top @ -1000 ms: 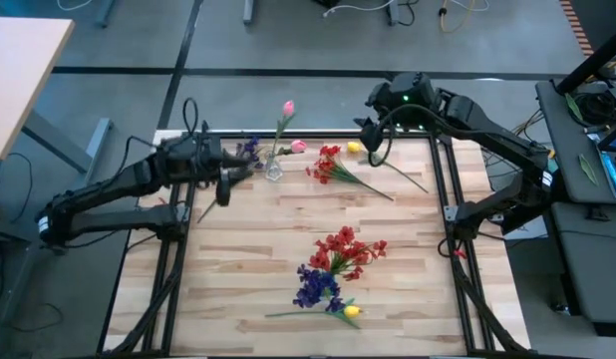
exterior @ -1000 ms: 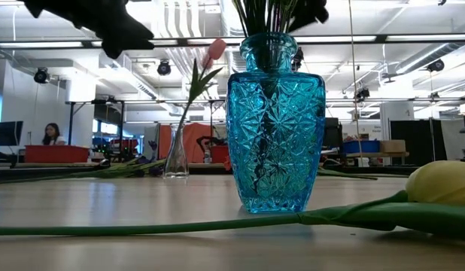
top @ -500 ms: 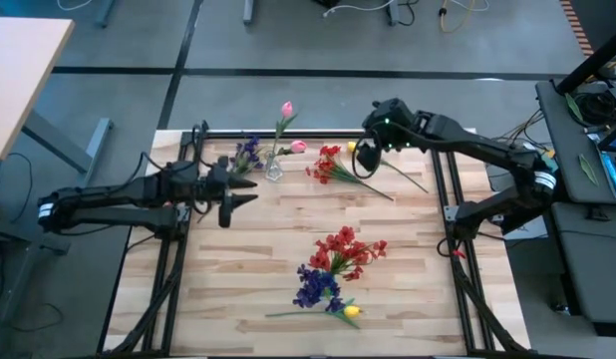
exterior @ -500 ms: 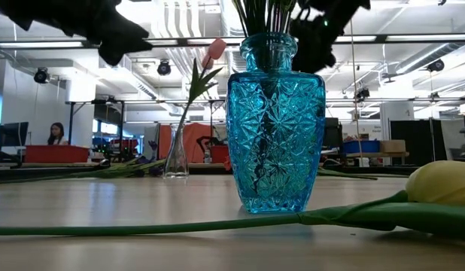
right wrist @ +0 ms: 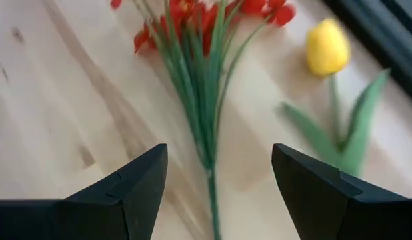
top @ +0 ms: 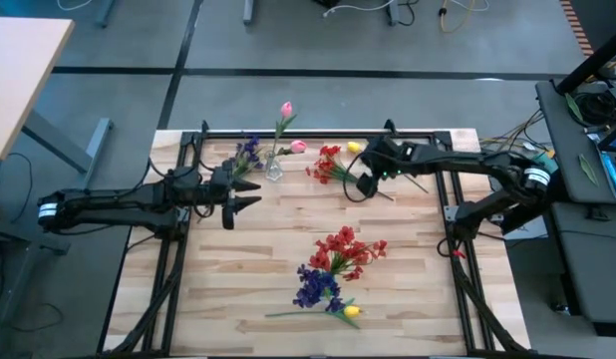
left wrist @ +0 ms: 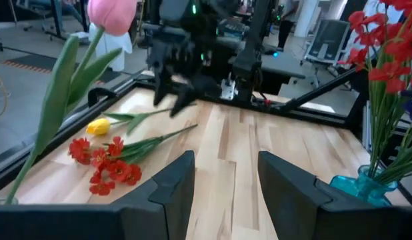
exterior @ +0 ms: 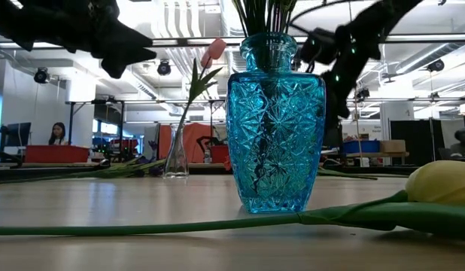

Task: Sort flowers into vase by color
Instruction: Put the red flowers into the blue vase

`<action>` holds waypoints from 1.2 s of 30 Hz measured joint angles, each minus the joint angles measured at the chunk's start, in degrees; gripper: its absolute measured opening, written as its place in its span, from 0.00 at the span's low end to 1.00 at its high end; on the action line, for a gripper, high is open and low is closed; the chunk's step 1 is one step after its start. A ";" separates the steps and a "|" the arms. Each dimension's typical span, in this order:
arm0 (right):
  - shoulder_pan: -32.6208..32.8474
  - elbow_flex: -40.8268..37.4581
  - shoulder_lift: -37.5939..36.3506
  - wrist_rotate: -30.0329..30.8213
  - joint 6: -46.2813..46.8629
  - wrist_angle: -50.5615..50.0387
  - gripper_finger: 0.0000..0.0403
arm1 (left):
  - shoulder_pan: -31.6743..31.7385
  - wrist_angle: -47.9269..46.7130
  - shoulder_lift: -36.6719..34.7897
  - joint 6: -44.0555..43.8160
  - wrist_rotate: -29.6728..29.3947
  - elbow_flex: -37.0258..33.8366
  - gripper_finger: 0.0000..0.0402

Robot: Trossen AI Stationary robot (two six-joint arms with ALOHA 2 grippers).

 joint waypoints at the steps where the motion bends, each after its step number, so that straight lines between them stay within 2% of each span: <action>1: 0.09 -1.09 0.40 0.01 0.33 1.06 0.65 | 0.01 0.13 -0.01 0.00 0.00 0.00 0.37; 7: 0.18 -3.71 3.89 0.16 0.75 6.73 0.65 | -0.02 1.74 0.53 -0.02 -0.02 0.09 0.37; 12: 0.85 -3.69 9.70 0.22 0.27 10.95 0.64 | -0.02 3.53 1.82 -0.02 -0.02 0.08 0.37; 17: 0.93 -3.31 14.39 2.39 -0.23 12.67 0.59 | -0.02 3.78 2.78 -0.22 -0.02 0.11 0.37; 23: 1.01 -3.15 15.35 2.75 -0.09 13.79 0.43 | -0.02 3.93 3.76 -0.26 -0.05 0.11 0.37; 31: 0.91 -3.20 14.85 2.54 -0.16 13.46 0.07 | -0.02 8.23 5.41 -0.24 -0.07 0.15 0.37; 36: 0.91 -3.44 11.80 2.49 -0.03 10.46 0.05 | -0.03 12.68 6.63 -0.10 0.48 0.15 0.37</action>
